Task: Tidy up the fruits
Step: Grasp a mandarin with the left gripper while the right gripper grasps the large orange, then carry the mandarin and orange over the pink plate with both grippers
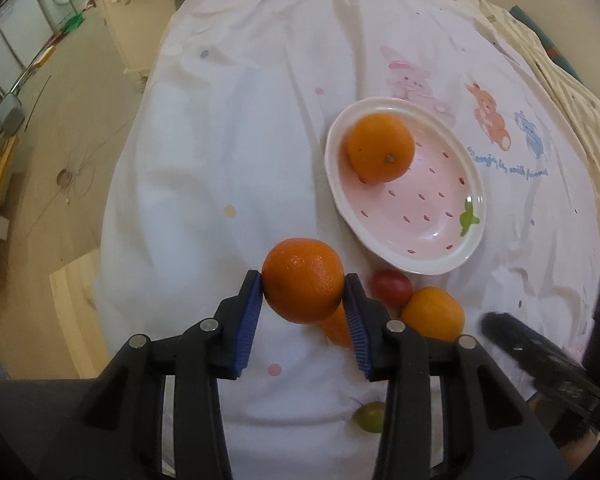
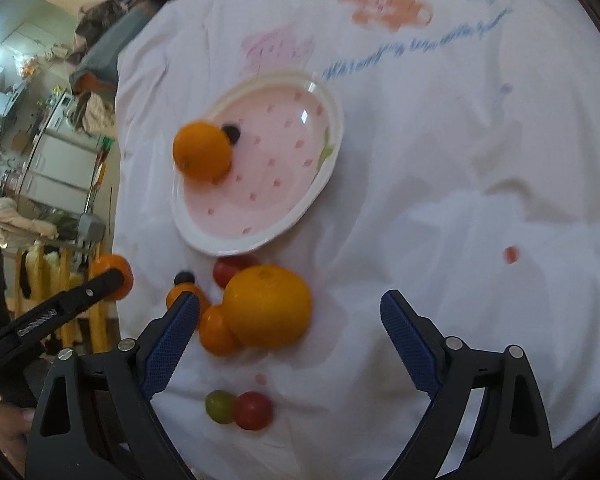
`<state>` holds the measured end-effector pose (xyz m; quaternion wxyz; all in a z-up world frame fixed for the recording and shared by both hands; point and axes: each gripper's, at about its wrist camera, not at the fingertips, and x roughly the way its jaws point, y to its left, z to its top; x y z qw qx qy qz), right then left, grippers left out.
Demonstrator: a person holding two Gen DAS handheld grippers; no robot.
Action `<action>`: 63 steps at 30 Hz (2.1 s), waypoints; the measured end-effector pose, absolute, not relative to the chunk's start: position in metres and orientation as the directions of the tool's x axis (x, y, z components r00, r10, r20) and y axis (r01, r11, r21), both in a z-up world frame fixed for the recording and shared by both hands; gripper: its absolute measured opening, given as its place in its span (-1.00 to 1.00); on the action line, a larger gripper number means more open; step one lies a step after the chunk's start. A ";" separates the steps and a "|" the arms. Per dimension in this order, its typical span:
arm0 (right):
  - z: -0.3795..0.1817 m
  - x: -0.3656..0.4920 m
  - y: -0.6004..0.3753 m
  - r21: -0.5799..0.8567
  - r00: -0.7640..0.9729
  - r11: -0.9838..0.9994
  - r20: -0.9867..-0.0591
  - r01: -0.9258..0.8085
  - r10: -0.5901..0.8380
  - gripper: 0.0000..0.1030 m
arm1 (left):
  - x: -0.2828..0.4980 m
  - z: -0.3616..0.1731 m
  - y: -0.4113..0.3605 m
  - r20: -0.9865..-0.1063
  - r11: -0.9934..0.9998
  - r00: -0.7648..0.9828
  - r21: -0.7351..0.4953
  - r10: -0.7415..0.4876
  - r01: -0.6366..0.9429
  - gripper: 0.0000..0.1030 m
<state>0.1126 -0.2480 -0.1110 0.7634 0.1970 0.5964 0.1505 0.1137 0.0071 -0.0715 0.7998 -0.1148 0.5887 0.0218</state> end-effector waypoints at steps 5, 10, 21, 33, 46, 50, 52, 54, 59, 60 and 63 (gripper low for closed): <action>-0.126 0.115 -0.224 0.466 0.172 0.885 -0.869 -0.027 0.463 0.74 | 0.113 -0.074 0.007 -0.951 0.973 0.288 -0.162 -0.109 -0.167 -0.29; -0.142 0.121 -0.216 0.463 0.138 0.886 -0.877 -0.013 0.461 0.53 | 0.110 -0.076 0.008 -0.953 0.972 0.280 -0.168 -0.117 -0.166 -0.29; -0.138 0.118 -0.217 0.469 0.147 0.881 -0.869 -0.061 0.473 0.20 | 0.110 -0.080 0.007 -0.954 0.975 0.282 -0.151 -0.101 -0.162 -0.29; -0.105 0.102 -0.257 0.508 0.257 0.861 -0.828 -0.030 0.498 0.20 | 0.110 -0.081 0.006 -0.949 0.981 0.306 -0.123 -0.072 -0.151 -0.29; -0.044 0.106 -0.296 0.587 0.459 0.808 -0.706 -0.046 0.539 0.20 | 0.108 -0.060 0.006 -0.927 0.979 0.365 -0.150 -0.091 -0.136 -0.29; -0.027 0.115 -0.295 0.570 0.505 0.817 -0.680 -0.094 0.532 0.20 | 0.112 -0.045 0.000 -0.918 0.985 0.389 -0.135 -0.083 -0.109 -0.29; -0.021 0.119 -0.296 0.568 0.518 0.815 -0.666 -0.112 0.536 0.20 | 0.116 -0.039 -0.004 -0.914 0.988 0.396 -0.128 -0.082 -0.091 -0.29; -0.016 0.126 -0.293 0.560 0.530 0.818 -0.657 -0.134 0.537 0.20 | 0.121 -0.032 -0.008 -0.911 0.990 0.404 -0.119 -0.080 -0.074 -0.29; -0.011 0.147 -0.289 0.546 0.536 0.823 -0.652 -0.158 0.536 0.20 | 0.142 -0.021 -0.017 -0.906 0.995 0.419 -0.093 -0.066 -0.044 -0.29; -0.011 0.151 -0.289 0.545 0.536 0.823 -0.652 -0.160 0.536 0.20 | 0.144 -0.020 -0.018 -0.905 0.995 0.420 -0.089 -0.065 -0.040 -0.29; -0.012 0.160 -0.289 0.542 0.535 0.824 -0.652 -0.166 0.537 0.20 | 0.157 -0.016 -0.021 -0.903 0.996 0.425 -0.085 -0.065 -0.030 -0.29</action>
